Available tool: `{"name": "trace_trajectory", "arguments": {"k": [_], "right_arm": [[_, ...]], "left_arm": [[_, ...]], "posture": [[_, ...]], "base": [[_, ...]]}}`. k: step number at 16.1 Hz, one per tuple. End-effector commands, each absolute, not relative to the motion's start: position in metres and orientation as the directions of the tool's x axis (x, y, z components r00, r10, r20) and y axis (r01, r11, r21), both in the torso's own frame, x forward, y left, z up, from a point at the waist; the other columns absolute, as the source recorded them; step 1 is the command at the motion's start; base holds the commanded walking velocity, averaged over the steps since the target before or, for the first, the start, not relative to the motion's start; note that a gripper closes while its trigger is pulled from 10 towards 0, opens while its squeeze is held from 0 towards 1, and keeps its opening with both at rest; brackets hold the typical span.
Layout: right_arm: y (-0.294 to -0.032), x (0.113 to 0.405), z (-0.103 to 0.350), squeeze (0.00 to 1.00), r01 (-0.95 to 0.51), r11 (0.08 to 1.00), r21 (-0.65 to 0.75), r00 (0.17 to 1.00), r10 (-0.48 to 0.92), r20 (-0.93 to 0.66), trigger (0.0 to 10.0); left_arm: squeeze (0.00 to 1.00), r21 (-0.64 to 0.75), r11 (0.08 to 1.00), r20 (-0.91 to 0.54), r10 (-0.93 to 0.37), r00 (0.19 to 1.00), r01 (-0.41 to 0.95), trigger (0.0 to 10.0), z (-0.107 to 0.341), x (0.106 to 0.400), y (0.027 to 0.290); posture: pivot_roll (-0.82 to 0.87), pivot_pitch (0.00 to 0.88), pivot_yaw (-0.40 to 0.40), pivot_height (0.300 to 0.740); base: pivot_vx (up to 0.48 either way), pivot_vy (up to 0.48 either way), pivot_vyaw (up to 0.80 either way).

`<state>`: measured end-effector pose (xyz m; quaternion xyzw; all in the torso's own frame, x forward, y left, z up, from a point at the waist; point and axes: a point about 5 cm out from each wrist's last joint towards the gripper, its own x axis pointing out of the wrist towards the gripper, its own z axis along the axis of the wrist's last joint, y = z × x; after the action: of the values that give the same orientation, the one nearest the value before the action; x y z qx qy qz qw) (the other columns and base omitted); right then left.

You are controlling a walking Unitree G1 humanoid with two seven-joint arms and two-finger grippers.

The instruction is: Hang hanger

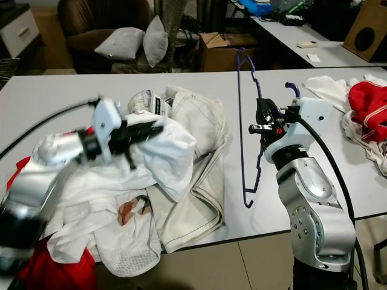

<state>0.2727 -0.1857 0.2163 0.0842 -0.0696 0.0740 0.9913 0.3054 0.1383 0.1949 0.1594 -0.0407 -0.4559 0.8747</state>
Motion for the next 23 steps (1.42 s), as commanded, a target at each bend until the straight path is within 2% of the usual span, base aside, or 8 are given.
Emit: {"name": "trace_trajectory", "arguments": {"k": [1,5,8,14,15,16,17,23], "right_arm": [[-0.186,0.271,0.216,0.00,-0.159,0.977,0.145,0.980,0.139,0.140,10.0],[-0.186,0.273,0.216,0.00,-0.168,0.973,0.156,0.979,0.147,0.138,10.0],[-0.163,0.274,0.207,0.00,-0.370,0.926,0.082,0.929,0.365,0.069,10.0],[-0.162,0.265,0.207,0.00,-0.429,0.902,0.051,0.902,0.425,0.071,10.0],[-0.163,0.261,0.209,0.00,-0.443,0.896,0.040,0.895,0.439,0.079,10.0],[-0.164,0.260,0.210,0.00,-0.445,0.895,0.039,0.894,0.441,0.084,10.0],[-0.167,0.258,0.212,0.00,-0.443,0.895,0.040,0.894,0.438,0.096,10.0],[-0.178,0.254,0.213,0.00,-0.433,0.901,0.025,0.899,0.429,0.086,10.0]], "left_arm": [[0.00,0.306,0.621,0.008,-0.759,0.651,0.721,0.0,0.215,0.305,0.154],[0.00,0.029,0.974,0.508,-0.206,0.836,0.223,0.0,0.297,0.310,0.257],[0.00,0.235,0.971,0.235,-0.094,0.967,0.037,0.0,0.265,0.291,0.297],[0.00,0.294,0.951,0.013,-0.108,0.994,0.100,0.0,0.220,0.288,0.283],[0.00,0.262,0.953,-0.026,-0.152,0.988,0.154,10.0,0.216,0.289,0.279],[0.00,0.256,0.953,-0.021,-0.164,0.986,0.164,10.0,0.218,0.290,0.278],[1.00,0.253,0.949,0.011,-0.198,0.980,0.189,10.0,0.226,0.290,0.277],[1.00,0.187,0.953,-0.001,-0.240,0.971,0.236,10.0,0.239,0.280,0.293]], "posture": [[0.06,0.000,-0.028,0.740],[0.08,0.007,-0.062,0.740],[0.11,0.012,-0.085,0.740],[0.09,0.002,-0.049,0.740],[0.09,0.002,-0.043,0.740],[0.09,0.003,-0.042,0.740],[0.09,0.005,-0.040,0.740],[0.09,0.009,-0.044,0.740]], "base": [[0.000,0.000,0.00],[0.000,0.000,0.00],[0.000,0.000,0.00],[0.000,0.000,0.00],[0.000,0.000,0.00],[0.000,0.000,0.00],[0.000,0.000,0.00],[0.000,0.000,0.00]]}}
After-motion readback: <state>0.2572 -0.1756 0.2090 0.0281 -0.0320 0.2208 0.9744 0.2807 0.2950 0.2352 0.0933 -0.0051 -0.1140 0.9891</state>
